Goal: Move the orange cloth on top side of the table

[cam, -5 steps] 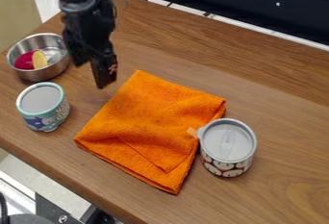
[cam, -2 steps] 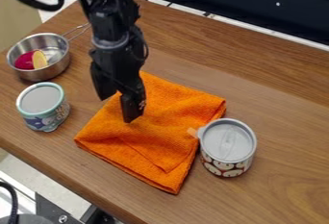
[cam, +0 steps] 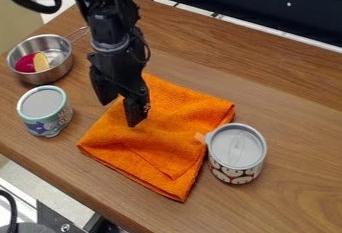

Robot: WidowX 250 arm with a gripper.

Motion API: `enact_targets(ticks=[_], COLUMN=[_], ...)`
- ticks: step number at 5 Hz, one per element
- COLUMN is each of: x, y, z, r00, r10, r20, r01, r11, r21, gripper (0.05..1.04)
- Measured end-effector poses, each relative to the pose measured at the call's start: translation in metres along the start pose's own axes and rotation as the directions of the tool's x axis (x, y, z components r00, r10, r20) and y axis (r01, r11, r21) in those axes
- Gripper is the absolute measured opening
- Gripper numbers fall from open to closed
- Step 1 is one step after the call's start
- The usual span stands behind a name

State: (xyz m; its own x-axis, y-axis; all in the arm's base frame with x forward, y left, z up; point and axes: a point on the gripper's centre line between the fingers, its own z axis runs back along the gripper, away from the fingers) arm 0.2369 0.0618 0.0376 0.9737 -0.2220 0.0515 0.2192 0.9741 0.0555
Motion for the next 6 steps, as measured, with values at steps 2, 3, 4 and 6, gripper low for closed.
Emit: enact_targets(ticks=[2, 3, 4, 6], x=[0.006, 0.012, 0.018, 0.037], y=[-0.010, -0.015, -0.018, -0.019], z=[0.003, -0.001, -0.011, -0.026], r00=[1.000, 0.998, 0.992, 0.978], r10=[0.028, 0.068, 0.129, 0.206], r20=[0.007, 0.005, 0.009, 0.021], r01=[-0.028, -0.068, -0.129, -0.206], r11=[0.999, 0.998, 0.992, 0.978], r21=[-0.042, -0.004, 0.016, 0.010], gripper=[0.388, 0.169, 0.057, 0.053])
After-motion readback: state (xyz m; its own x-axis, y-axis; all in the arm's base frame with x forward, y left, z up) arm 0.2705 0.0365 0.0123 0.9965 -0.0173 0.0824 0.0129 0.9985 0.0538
